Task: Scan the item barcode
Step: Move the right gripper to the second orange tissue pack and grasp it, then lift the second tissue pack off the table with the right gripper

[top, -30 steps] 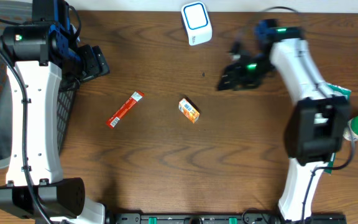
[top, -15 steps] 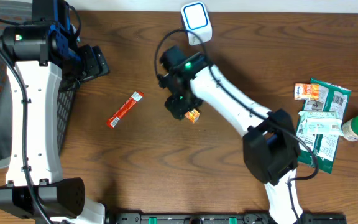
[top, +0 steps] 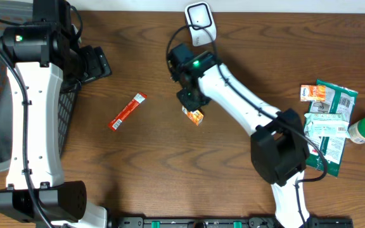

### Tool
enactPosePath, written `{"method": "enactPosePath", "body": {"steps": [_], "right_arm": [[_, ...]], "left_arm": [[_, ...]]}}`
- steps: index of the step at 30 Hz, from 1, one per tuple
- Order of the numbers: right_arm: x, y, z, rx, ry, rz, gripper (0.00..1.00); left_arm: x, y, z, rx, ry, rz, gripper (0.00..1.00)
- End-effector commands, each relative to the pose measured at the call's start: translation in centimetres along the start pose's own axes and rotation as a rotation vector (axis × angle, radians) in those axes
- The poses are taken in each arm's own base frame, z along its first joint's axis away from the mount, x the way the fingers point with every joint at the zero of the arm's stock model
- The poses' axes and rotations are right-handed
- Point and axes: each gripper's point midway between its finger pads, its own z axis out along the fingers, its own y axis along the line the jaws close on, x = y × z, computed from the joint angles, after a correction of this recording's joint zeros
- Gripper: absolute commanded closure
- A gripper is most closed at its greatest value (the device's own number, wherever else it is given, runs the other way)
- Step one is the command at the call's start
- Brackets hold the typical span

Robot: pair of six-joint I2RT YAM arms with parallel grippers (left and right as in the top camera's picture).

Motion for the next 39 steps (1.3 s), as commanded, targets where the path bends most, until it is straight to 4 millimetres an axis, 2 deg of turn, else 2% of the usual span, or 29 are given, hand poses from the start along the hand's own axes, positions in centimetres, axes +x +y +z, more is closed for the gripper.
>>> {"method": "enactPosePath", "body": {"steps": [1, 2, 6, 12, 17, 21, 27, 29, 32, 33, 34, 35, 39], "right_arm": [[0.0, -0.9, 0.1, -0.069, 0.005, 0.065, 0.95], [0.1, -1.3, 0.2, -0.083, 0.007, 0.08, 0.98], [0.3, -2.0, 0.3, -0.095, 0.015, 0.102, 0.99], [1.5, -1.2, 1.5, -0.126, 0.053, 0.1, 0.99], [2.6, 0.2, 2.5, -0.157, 0.089, 0.084, 0.99], [2.6, 1.5, 2.3, -0.211, 0.09, 0.065, 0.99], [2.6, 4.9, 1.3, -0.41, 0.067, -0.064, 0.98], [2.6, 5.4, 1.0, -0.446, 0.061, -0.09, 0.95], [2.6, 5.2, 1.1, -0.44, 0.061, -0.088, 0.89], [2.6, 5.1, 1.1, -0.44, 0.06, -0.085, 0.84], [2.5, 4.9, 1.1, -0.439, 0.059, -0.081, 0.72], [2.5, 4.8, 1.1, -0.439, 0.058, -0.076, 0.68], [2.3, 4.3, 1.2, -0.437, 0.052, -0.048, 0.67]], "left_arm": [[0.2, 0.1, -0.2, -0.002, 0.001, 0.012, 0.14], [0.2, 0.1, -0.2, -0.002, 0.001, 0.012, 0.14], [0.2, 0.1, -0.2, -0.002, 0.001, 0.012, 0.14], [0.2, 0.1, -0.2, -0.002, 0.001, 0.012, 0.14], [0.2, 0.1, -0.2, -0.002, 0.001, 0.012, 0.13], [0.2, 0.1, -0.2, -0.002, 0.001, 0.013, 0.14], [0.2, 0.1, -0.2, -0.002, 0.001, 0.013, 0.14], [0.2, 0.1, -0.2, -0.002, 0.001, 0.012, 0.14], [0.2, 0.1, -0.2, -0.002, 0.001, 0.013, 0.14], [0.2, 0.1, -0.2, -0.002, 0.001, 0.013, 0.14], [0.2, 0.1, -0.2, -0.002, 0.001, 0.012, 0.14], [0.2, 0.1, -0.2, -0.002, 0.001, 0.013, 0.14], [0.2, 0.1, -0.2, -0.002, 0.001, 0.013, 0.14]]}}
